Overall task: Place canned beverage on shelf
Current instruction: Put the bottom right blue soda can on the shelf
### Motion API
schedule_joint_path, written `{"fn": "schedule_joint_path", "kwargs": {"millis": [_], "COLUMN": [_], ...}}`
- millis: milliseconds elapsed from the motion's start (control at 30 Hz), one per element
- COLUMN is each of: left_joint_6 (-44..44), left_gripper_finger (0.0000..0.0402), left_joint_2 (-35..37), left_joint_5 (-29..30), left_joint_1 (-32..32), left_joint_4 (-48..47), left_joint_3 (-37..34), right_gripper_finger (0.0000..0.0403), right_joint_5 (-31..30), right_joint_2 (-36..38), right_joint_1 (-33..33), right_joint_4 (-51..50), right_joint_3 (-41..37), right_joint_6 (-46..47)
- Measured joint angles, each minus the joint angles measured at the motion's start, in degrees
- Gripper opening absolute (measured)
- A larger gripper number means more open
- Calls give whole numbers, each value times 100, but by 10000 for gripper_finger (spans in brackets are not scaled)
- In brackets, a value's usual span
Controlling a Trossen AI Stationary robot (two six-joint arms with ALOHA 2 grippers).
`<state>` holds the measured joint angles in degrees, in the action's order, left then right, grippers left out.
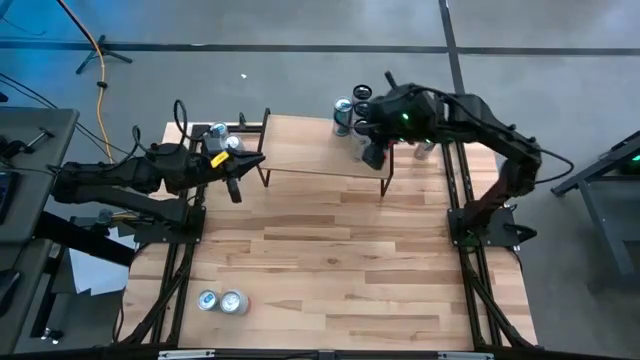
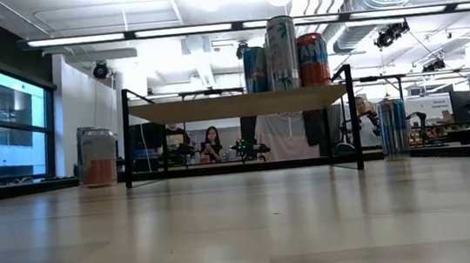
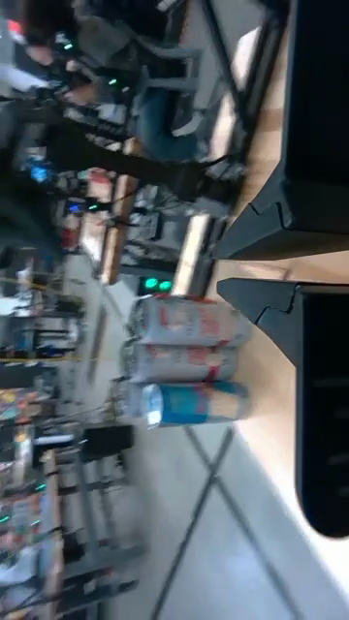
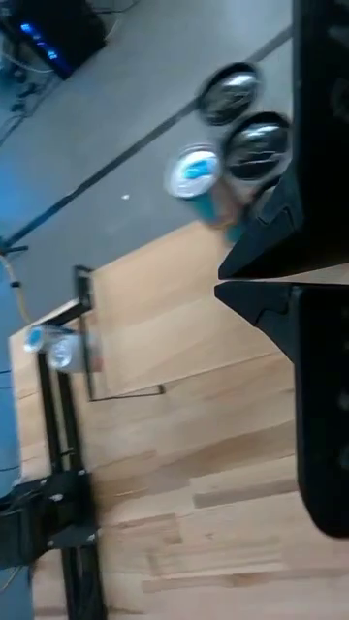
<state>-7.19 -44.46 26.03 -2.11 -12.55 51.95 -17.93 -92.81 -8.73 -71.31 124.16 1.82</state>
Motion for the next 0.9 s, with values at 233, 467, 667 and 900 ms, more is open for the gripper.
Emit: {"fn": "schedule_joint_path", "kwargs": {"millis": [233,467,667,900], "left_joint_6": [322,580,796,895], "left_gripper_finger": [0,0,0,0], "left_joint_2": [-937,-2584,-3717,-4647], "left_joint_5": [-1152,-2301,-2372,-2379], "left_joint_1": [926,1731,1904,2194], "left_joint_4": [-313,-462,-354,60], "left_joint_3": [839,1846,2401,2611], "right_gripper_finger": [0,0,0,0], "right_joint_5": [-872,-1159,-1314,-1356], "right_joint_2": [1403,2651,3221,3325], "right_joint_1": [294,570,741,741], "right_joint_4": [435,1178,1414,1409], "right_joint_3": [-1810,-3236,-4089,-4448], "right_joint_6": [994,1548,1900,2130]}}
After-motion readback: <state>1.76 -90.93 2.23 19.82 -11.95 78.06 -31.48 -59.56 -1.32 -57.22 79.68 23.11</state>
